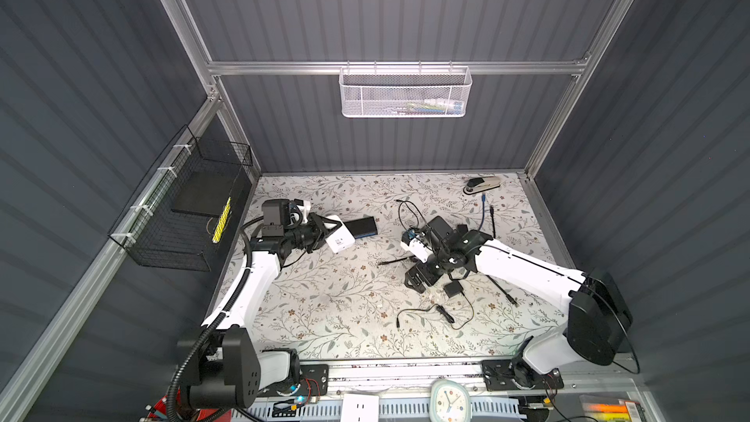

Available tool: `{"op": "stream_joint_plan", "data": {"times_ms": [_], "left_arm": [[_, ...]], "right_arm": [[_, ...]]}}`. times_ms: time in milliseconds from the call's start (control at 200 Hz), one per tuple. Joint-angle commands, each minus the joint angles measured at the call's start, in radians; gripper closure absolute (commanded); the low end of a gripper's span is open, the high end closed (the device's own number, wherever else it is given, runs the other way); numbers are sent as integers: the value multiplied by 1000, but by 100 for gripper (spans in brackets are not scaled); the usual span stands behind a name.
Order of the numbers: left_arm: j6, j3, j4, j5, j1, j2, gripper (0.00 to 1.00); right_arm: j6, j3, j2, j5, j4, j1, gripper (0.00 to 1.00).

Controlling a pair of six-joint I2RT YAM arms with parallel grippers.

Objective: Insert the plug into the switch port
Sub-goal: 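Move the right gripper along the cables toward the small black barrel plug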

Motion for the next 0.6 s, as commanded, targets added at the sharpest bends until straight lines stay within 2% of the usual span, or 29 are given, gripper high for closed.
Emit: {"op": "stream_joint_plan", "data": {"times_ms": [0, 110, 170, 205, 240, 305, 365, 430, 510, 595], "left_arm": [[48, 3, -45, -13, 10, -38, 100], [81, 4, -90, -34, 21, -55, 100], [95, 1, -114, -46, 29, -68, 100], [105, -1, -127, -54, 31, -76, 100], [113, -1, -140, -63, 33, -83, 100], [130, 1, -169, -79, 37, -94, 100], [134, -4, -178, -85, 40, -104, 100], [133, -14, -182, -89, 41, -113, 100], [133, -22, -191, -95, 43, -121, 100], [134, -30, -202, -101, 46, -127, 100]], "right_arm": [[-309, 59, 57, -73, -3, -4, 1], [-241, 138, 122, 12, -48, 22, 1], [-260, 175, 143, -93, -120, 25, 1], [-304, 168, 136, -186, -140, 33, 1], [-370, 151, 125, -215, -156, 52, 1], [-482, 53, 81, -156, -113, 101, 1], [-632, -68, 32, -154, -71, 127, 1], [-716, -160, 8, -151, 7, 133, 1], [-784, -159, 49, -130, 45, 154, 8], [-801, -124, 135, 13, 88, 195, 17]]}}
